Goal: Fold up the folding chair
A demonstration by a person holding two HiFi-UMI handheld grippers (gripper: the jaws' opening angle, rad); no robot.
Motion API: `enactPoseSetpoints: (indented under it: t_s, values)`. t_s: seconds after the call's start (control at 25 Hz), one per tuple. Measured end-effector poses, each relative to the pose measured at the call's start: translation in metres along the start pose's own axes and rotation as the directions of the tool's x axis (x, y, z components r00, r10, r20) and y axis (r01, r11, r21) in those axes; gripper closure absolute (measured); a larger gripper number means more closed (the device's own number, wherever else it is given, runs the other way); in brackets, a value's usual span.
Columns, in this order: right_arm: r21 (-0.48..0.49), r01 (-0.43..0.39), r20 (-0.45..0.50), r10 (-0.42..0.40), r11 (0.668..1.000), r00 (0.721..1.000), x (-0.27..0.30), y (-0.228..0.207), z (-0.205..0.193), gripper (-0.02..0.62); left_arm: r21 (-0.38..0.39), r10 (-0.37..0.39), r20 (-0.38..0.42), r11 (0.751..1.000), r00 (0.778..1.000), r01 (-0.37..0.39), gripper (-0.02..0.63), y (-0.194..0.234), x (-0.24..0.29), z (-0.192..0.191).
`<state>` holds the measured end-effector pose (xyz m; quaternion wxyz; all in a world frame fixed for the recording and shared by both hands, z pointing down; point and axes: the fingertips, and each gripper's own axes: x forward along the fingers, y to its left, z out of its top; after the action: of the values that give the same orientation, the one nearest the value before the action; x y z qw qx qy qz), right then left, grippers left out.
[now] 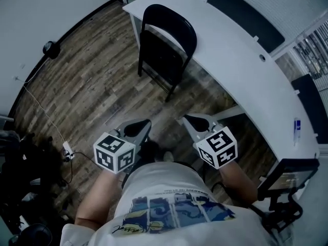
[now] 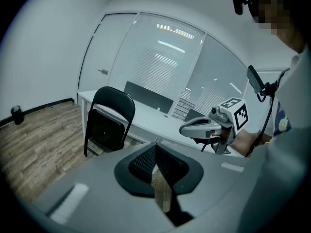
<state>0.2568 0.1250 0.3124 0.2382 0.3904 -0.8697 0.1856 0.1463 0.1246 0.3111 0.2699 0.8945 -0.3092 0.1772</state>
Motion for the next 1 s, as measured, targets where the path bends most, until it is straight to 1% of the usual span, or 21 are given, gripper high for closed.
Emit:
enactPoseSetpoints:
  t_s: [0.08, 0.2, 0.28, 0.44, 0.6, 0.72, 1.0]
  values:
    - [0.006, -0.012, -0.002, 0.012, 1.000, 1.000, -0.012, 0.013, -0.013, 0.594, -0.006, 0.015, -0.003, 1.000, 1.000, -0.015, 0.600, -0.016, -0.012, -0.013]
    - [0.019, -0.037, -0.009, 0.037, 0.999, 0.999, -0.017, 0.008, -0.033, 0.594, -0.016, 0.035, -0.026, 0.999, 0.999, -0.035, 0.600, -0.028, -0.003, -0.024]
    - [0.021, -0.039, -0.005, 0.039, 0.999, 0.999, -0.021, 0.008, -0.039, 0.594, -0.009, 0.041, -0.042, 0.999, 0.998, -0.041, 0.600, -0.034, 0.000, -0.029]
    - [0.018, -0.015, 0.003, 0.015, 1.000, 1.000, -0.032, 0.030, -0.039, 0.594, 0.029, 0.029, -0.040, 0.999, 0.999, -0.028, 0.600, -0.044, -0.017, -0.031]
    - [0.004, 0.015, 0.001, -0.015, 1.000, 1.000, -0.037, 0.043, -0.036, 0.594, 0.029, 0.004, -0.023, 1.000, 1.000, -0.003, 0.600, -0.047, -0.028, -0.032]
    - [-0.005, 0.028, 0.000, -0.028, 1.000, 1.000, -0.038, 0.046, -0.036, 0.594, 0.021, -0.009, -0.014, 1.000, 1.000, 0.009, 0.600, -0.048, -0.029, -0.033]
    - [-0.007, 0.016, 0.002, -0.016, 1.000, 1.000, -0.036, 0.050, -0.033, 0.594, 0.015, -0.005, -0.014, 1.000, 1.000, 0.005, 0.600, -0.046, -0.031, -0.037]
